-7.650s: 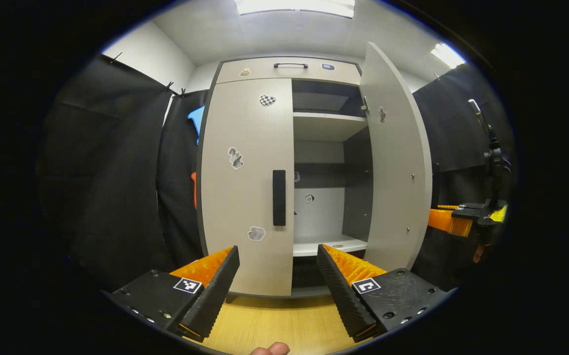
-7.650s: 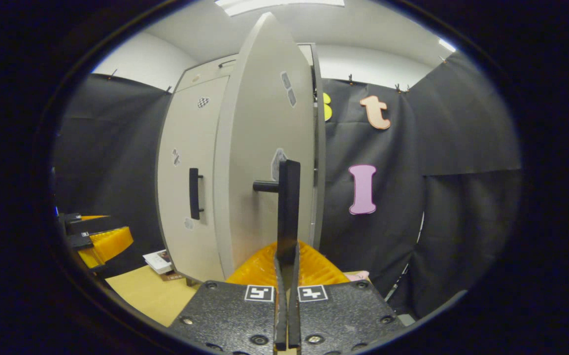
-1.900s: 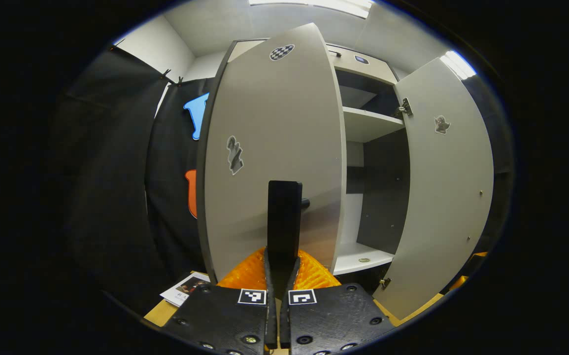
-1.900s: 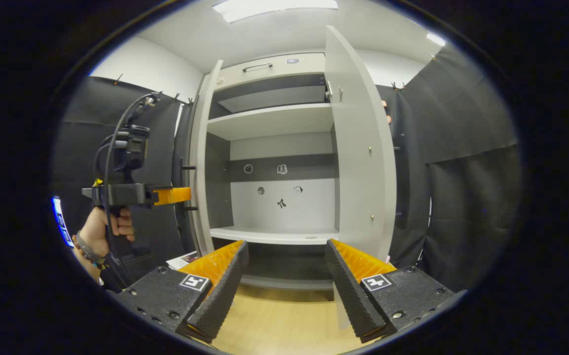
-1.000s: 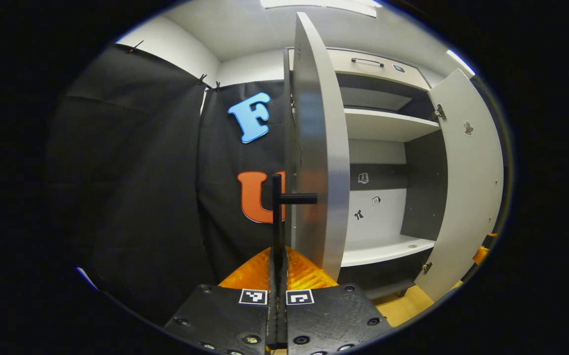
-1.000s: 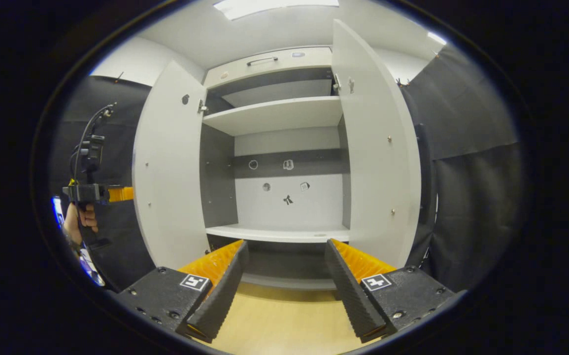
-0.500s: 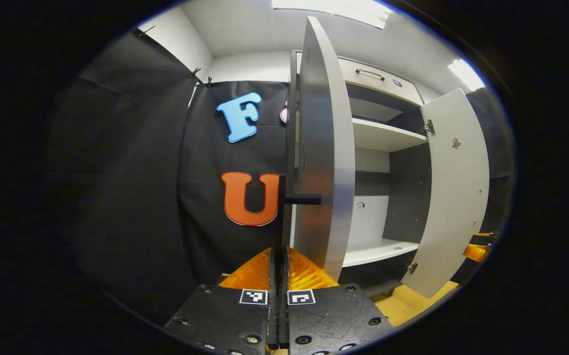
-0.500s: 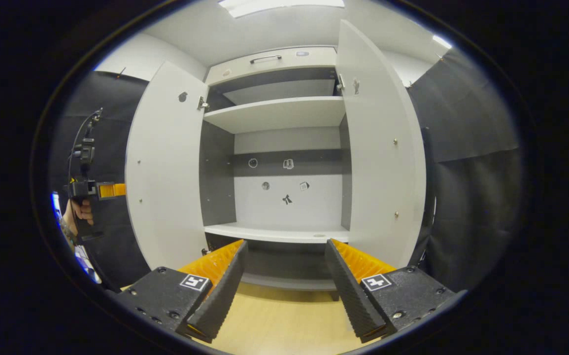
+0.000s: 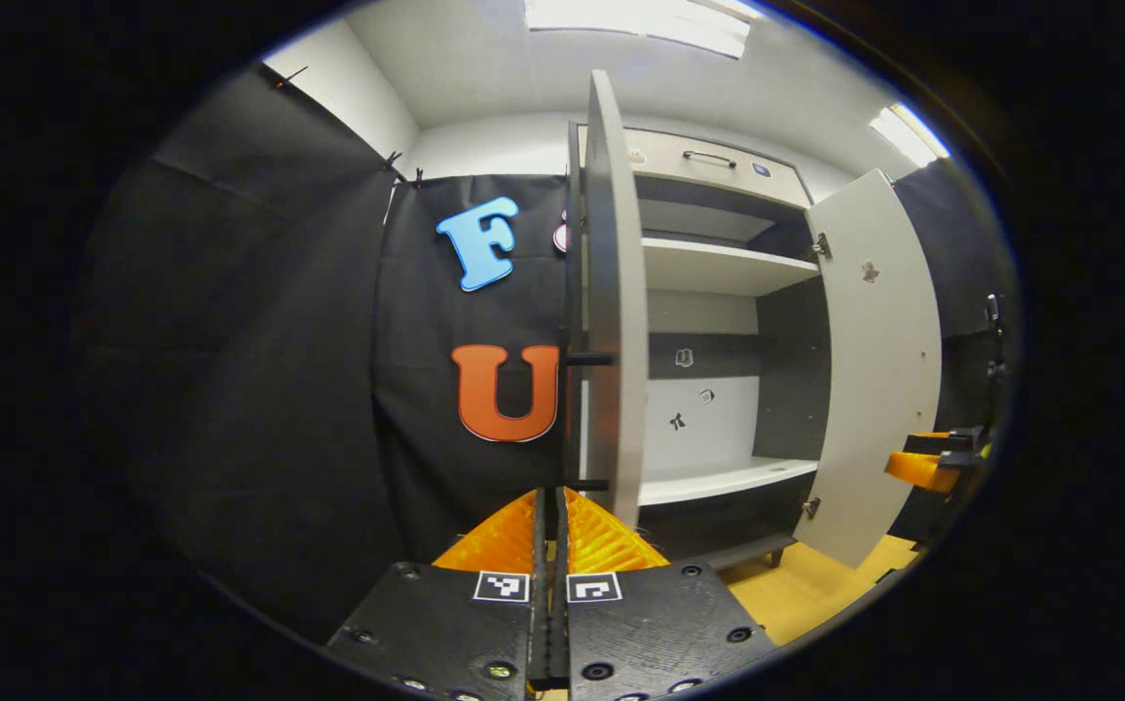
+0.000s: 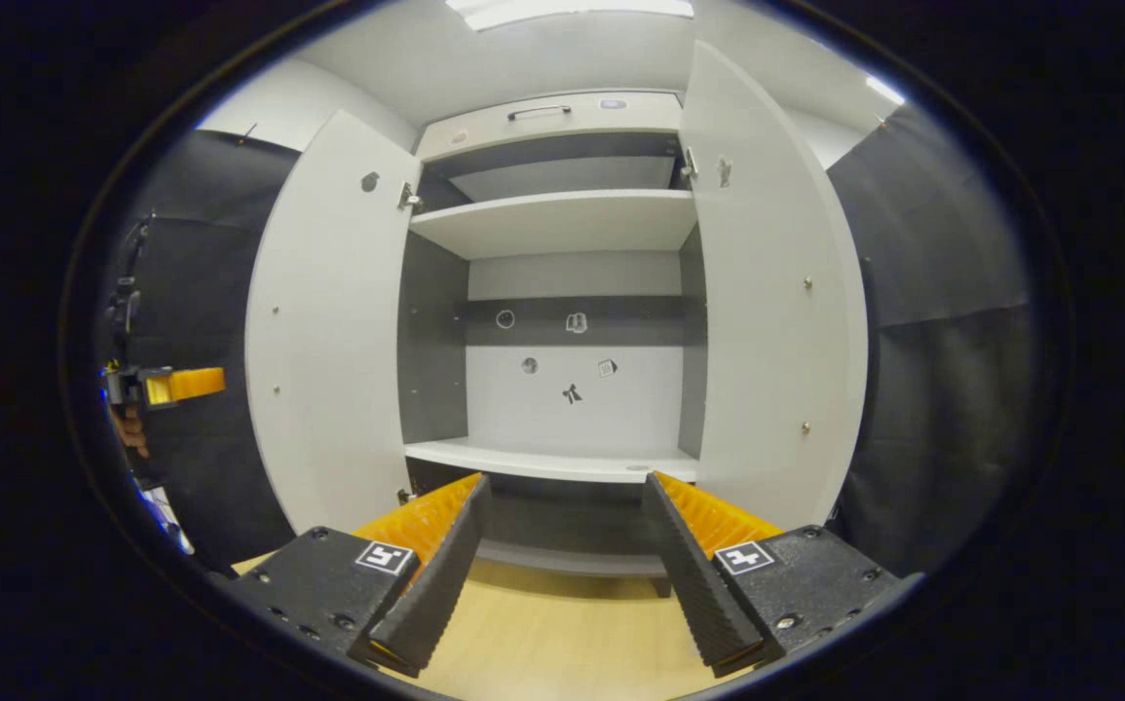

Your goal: Open the right door of the double-door shoe cabinet with the right hand, and open the left door with the left hand.

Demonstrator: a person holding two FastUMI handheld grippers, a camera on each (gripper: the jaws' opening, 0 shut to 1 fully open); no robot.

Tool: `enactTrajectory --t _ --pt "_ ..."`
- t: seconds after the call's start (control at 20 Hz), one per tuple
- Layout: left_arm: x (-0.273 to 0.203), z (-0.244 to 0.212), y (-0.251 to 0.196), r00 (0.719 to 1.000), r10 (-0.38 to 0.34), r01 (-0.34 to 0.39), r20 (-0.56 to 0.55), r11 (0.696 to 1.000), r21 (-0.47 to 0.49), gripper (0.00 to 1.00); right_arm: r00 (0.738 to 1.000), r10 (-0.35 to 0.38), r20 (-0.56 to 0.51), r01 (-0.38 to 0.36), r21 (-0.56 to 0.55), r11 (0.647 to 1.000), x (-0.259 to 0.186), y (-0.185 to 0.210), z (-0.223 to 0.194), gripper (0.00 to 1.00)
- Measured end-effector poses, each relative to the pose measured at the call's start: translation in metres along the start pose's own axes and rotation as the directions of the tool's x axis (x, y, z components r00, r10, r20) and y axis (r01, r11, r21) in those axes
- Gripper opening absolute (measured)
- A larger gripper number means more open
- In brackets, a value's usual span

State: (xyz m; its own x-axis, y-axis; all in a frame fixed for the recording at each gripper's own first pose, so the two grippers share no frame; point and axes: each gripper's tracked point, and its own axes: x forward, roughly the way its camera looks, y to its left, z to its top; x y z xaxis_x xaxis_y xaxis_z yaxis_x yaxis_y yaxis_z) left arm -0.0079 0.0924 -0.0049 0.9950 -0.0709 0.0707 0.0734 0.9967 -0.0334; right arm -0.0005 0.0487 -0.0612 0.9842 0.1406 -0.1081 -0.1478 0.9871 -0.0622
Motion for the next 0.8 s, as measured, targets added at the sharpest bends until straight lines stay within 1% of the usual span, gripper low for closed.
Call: enactTrajectory --t 0.15,0.25,0.3,0.4,0.55,0.6,0.75,0.8 --pt "0.003 -0.007 -0.047 0.999 -0.035 0.035 -0.027 0.999 -0.028 0.00 1.000 0.009 -0.006 -0.009 0.019 1.000 0.002 0.002 0.002 0.98" --pt "0.017 -0.013 -0.074 0.998 -0.037 0.035 -0.044 0.999 -0.036 0.00 1.000 -0.003 0.008 0.003 0.014 1.000 0.001 -0.002 0.005 0.97" --pt "0.028 -0.014 -0.085 0.999 -0.019 0.018 -0.036 0.999 -0.028 0.00 1.000 -0.008 0.011 0.008 0.013 1.000 -0.001 -0.003 0.006 0.98" --pt "0.048 -0.023 -0.097 0.999 0.011 -0.011 -0.036 1.000 0.001 0.00 1.000 -0.020 0.021 0.020 0.019 1.000 -0.004 -0.006 0.008 0.98" --pt "0.068 -0.036 -0.121 0.999 -0.012 0.012 -0.052 1.000 -0.006 0.00 0.998 -0.047 0.041 0.046 0.026 0.999 -0.009 -0.009 0.010 0.98" --pt "0.072 -0.038 -0.124 0.999 -0.010 0.010 -0.053 1.000 -0.003 0.00 0.997 -0.058 0.042 0.057 0.023 0.998 -0.009 -0.012 0.011 0.98" --pt "0.077 -0.035 -0.130 0.999 -0.007 0.008 -0.038 1.000 0.024 0.00 0.994 -0.091 0.053 0.090 0.013 0.996 -0.009 -0.019 0.011 0.98" --pt "0.078 -0.032 -0.134 0.999 -0.020 0.021 -0.031 0.999 0.025 0.00 0.994 -0.098 0.054 0.097 0.016 0.995 -0.009 -0.019 0.011 0.98"
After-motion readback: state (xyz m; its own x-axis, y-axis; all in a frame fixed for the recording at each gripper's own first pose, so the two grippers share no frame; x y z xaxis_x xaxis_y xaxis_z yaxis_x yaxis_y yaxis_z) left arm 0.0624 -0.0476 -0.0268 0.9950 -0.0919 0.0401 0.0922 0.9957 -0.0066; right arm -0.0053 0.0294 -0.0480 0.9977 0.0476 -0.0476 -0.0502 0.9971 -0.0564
